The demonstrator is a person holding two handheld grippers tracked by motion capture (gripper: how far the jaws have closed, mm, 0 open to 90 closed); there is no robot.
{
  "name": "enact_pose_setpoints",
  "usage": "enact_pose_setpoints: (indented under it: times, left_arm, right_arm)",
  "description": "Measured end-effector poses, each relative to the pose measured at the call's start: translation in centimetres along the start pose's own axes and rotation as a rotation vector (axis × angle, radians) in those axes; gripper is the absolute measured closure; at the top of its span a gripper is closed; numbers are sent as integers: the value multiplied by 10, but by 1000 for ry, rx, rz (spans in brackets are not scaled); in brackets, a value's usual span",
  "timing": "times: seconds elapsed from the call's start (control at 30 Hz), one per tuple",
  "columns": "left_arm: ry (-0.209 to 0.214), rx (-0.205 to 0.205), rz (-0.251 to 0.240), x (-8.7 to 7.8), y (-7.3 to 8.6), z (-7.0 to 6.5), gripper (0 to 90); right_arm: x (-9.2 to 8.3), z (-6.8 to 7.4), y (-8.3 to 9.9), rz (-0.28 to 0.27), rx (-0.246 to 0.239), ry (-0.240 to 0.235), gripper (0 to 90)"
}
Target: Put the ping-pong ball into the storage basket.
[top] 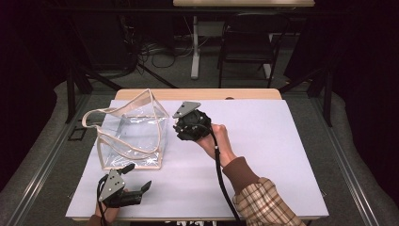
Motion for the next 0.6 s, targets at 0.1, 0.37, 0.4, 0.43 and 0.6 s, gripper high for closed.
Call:
enact_pose_setpoints:
  times: [0.1,0.37,0.4,0.43,0.6]
  left_arm:
    - [1,0,0,0,0,0,158]
    - [1,0,0,0,0,0,159]
    - [1,0,0,0,0,0,158]
    - [1,0,1,0,0,0,158]
    - [1,-1,0,0,0,0,159]
  right_arm:
    - [0,0,-1,1,-1,-1,511]
    - [-1,0,-5,-2,-10,-1,512]
    - [-1,0,-5,-3,-8,-1,511]
    - [-1,0,-6,-3,-7,0,511]
    - [-1,0,-8,-7,-8,-2,511]
Point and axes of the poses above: each handheld gripper's, and its own axes: x roughly forward along the jaws, y roughly out of its underside, z roughly to its left, the point moved 7 cm from there along x, roughly forward along the jaws, and after that the axes turned 9 degrees about -z, right-handed, at the moved point
